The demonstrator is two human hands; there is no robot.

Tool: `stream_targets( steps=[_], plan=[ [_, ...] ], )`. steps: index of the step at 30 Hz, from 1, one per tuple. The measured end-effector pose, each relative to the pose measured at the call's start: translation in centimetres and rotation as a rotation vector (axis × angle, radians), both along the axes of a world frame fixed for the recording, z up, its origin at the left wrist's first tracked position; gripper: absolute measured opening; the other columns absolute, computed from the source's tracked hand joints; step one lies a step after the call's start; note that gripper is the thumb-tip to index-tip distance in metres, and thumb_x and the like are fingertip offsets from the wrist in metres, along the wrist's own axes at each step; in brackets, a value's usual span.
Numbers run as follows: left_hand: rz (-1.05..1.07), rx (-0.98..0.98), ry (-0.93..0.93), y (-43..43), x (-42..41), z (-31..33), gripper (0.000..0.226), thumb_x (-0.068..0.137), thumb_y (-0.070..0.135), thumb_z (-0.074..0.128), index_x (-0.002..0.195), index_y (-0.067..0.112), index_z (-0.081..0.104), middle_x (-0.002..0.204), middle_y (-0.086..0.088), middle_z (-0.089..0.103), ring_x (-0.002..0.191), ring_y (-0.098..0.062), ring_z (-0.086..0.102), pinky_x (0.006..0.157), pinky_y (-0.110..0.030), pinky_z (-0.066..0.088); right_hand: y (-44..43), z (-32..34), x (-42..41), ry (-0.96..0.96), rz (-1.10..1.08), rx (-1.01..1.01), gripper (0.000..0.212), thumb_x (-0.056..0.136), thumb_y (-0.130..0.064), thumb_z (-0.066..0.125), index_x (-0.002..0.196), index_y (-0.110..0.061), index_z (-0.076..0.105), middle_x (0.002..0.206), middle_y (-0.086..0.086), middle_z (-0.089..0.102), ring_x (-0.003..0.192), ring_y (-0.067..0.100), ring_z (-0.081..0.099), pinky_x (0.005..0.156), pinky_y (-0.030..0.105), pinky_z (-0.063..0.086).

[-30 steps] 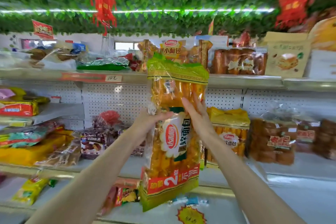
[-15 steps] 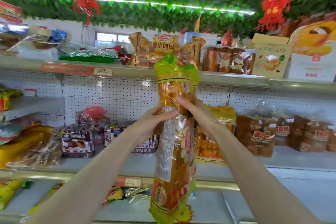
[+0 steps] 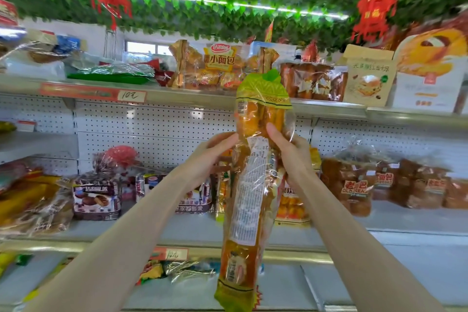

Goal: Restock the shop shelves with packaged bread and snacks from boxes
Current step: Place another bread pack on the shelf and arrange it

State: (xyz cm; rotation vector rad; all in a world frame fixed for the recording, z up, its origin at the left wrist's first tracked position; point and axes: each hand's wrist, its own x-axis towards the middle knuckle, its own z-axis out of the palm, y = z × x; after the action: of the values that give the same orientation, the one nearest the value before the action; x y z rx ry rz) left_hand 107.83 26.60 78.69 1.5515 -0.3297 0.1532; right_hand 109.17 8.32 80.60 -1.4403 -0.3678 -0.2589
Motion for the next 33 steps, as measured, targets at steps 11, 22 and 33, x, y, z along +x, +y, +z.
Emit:
stream_targets(
  steps=[11,22,33],
  plan=[
    [-0.046,-0.011,0.108,-0.6,1.9,-1.3,0.121,0.037,0.078,0.078,0.140,0.027,0.039,0.129,-0.001,0.062,0.114,-0.017,0.061,0.085,-0.034,0.049,-2.3,0.0,0.8,0.063,0.208,0.122,0.060,0.067,-0.049,0.069,0.112,-0.009,0.066,0.093,0.005,0.076,0.086,0.020,0.072,0.081,0.035,0.055],
    [0.400,-0.166,0.095,-2.2,2.7,-1.3,0.080,0.044,0.044,0.086,0.115,0.017,0.058,0.097,-0.003,0.074,0.086,-0.023,0.072,0.080,-0.044,0.057,-2.6,-0.4,2.6,0.084,0.004,0.022,0.041,0.089,-0.059,0.052,0.120,-0.032,0.057,0.126,0.004,0.063,0.111,0.021,0.062,0.100,0.046,0.048],
    [0.556,-0.092,0.055,-2.3,3.0,-1.9,0.118,0.010,0.073,0.084,0.113,0.023,0.059,0.101,0.001,0.072,0.092,-0.021,0.070,0.086,-0.047,0.056,-2.4,-1.9,2.1,0.010,0.114,-0.061,0.103,0.061,-0.075,0.060,0.150,-0.039,0.023,0.156,-0.003,0.031,0.142,0.024,0.029,0.113,0.055,0.023]
  ],
)
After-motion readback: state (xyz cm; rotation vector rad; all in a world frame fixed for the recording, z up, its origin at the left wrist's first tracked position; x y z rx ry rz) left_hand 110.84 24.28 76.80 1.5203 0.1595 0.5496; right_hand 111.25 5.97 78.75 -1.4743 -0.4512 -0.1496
